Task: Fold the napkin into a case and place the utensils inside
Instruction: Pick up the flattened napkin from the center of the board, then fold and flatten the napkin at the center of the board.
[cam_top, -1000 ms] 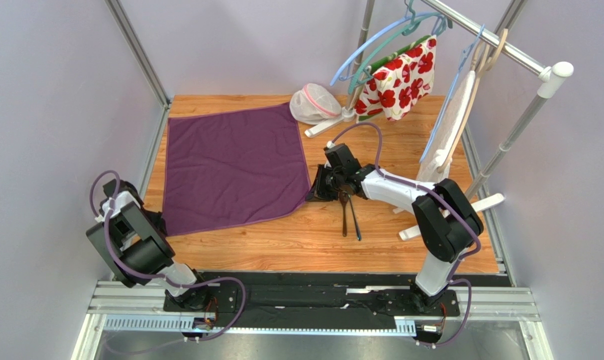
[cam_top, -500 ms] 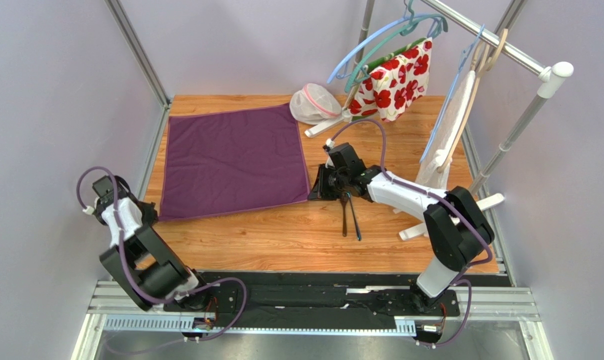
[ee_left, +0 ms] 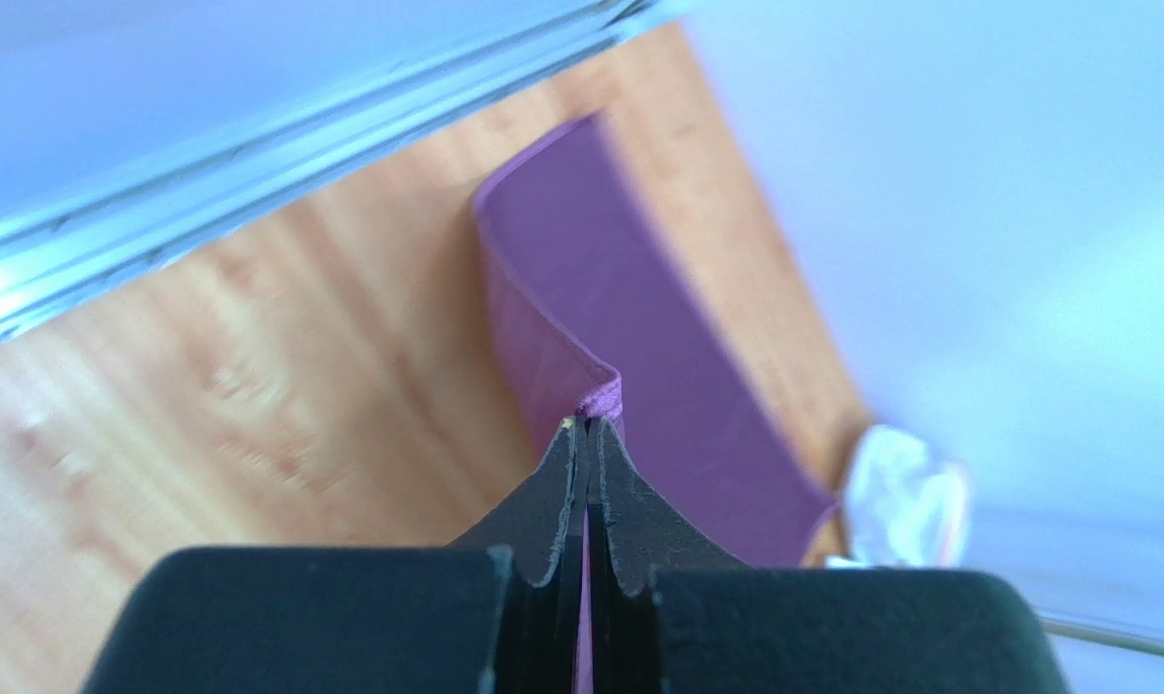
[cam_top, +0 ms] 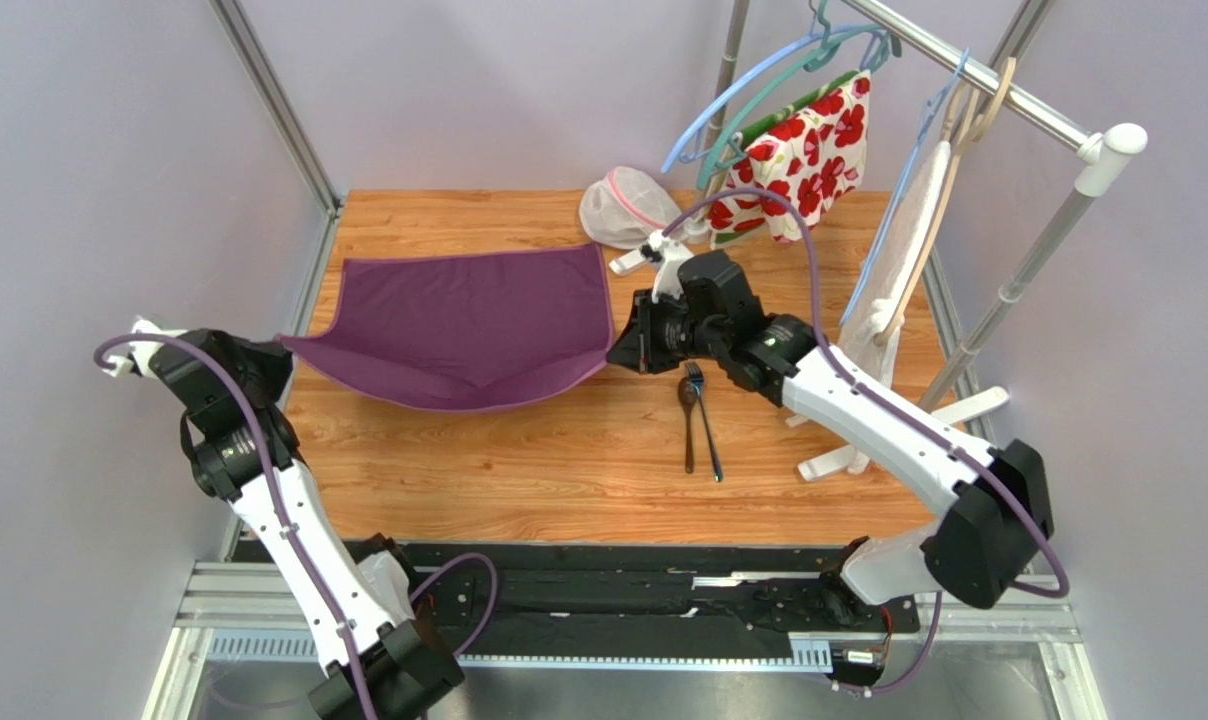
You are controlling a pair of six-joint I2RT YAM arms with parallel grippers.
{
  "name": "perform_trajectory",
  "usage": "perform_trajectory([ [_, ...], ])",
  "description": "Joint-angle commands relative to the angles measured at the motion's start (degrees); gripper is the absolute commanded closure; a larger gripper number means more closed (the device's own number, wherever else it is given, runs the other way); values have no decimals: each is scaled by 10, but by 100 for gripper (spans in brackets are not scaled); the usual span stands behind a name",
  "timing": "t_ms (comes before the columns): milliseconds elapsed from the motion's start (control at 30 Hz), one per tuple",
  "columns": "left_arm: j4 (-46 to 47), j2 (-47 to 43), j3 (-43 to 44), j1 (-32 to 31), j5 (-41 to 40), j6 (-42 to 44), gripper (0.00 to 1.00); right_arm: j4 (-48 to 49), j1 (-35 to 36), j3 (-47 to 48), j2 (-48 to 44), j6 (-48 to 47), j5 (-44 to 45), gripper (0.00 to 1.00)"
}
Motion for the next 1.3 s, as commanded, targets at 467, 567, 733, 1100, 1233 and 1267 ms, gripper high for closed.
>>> perform_trajectory([
  [467, -102, 29, 458, -2, 59, -14, 100, -11, 2, 165, -185, -57, -69, 100],
  [567, -145, 46, 541, -2, 43, -3, 100, -10, 1, 177, -212, -58, -74, 100],
  [733, -197, 62, 630, -2, 15, 7, 100, -12, 2, 184, -245, -57, -62, 100],
  [1100, -41, 52, 348, -2, 16, -5, 100, -58, -17, 179, -143, -13, 117, 100],
  [1233, 50, 106, 252, -31, 10, -5, 100, -7, -21, 167, -63, -17, 145, 100],
  [1267, 64, 121, 238, -40, 8, -2, 100, 5, -23, 167, -33, -20, 155, 100],
])
